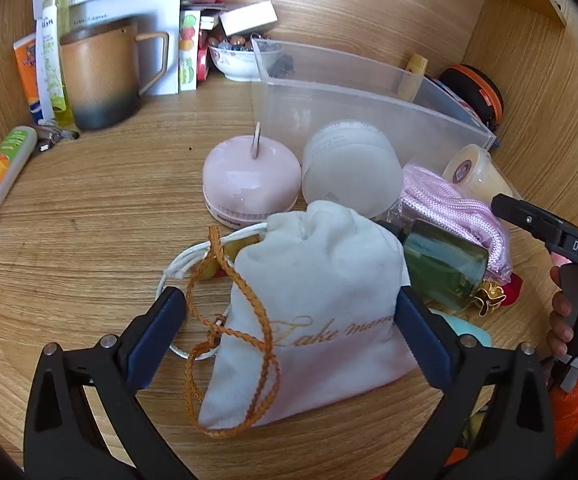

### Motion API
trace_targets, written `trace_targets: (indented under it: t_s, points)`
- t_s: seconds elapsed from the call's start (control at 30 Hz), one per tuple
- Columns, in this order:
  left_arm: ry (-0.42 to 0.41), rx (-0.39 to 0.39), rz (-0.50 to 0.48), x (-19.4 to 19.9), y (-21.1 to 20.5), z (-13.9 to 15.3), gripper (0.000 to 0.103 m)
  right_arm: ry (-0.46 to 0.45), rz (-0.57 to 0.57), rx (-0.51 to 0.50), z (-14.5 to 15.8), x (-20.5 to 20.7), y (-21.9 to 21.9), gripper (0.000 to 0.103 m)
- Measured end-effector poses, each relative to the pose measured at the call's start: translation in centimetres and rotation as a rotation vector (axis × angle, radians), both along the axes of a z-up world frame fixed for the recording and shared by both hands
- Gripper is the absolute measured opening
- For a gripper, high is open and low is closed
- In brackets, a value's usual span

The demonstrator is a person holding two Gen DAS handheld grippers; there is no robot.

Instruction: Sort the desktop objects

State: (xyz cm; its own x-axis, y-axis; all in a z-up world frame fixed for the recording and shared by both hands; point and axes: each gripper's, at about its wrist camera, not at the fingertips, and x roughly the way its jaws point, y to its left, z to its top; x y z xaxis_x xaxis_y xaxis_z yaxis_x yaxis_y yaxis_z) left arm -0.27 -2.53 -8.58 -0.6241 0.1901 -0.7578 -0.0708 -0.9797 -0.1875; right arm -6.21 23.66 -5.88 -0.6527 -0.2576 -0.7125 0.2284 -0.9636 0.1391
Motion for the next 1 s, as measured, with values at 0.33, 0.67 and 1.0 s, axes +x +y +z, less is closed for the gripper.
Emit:
trace_targets:
  t_s: [0.33,0.67,1.0]
  points:
    - [-0.007,-0.118,-0.036,-0.9,1.4,-0.6,0.103,-0.038,0.036,0.044,-0.3,-2.5,-0.8,0.103]
    - [0.014,-0.157,-0.02,-1.3,2.1,-0.7,0.103,-0.038,0.076,0.096,-0.8,-3.8,-1.9,0.103]
    - [0.046,-0.164,-0.019,-1.0,2.8,-0.4,0.083,-0.075,0.137,0.023,-1.4,-4.3,-1.9,0.085]
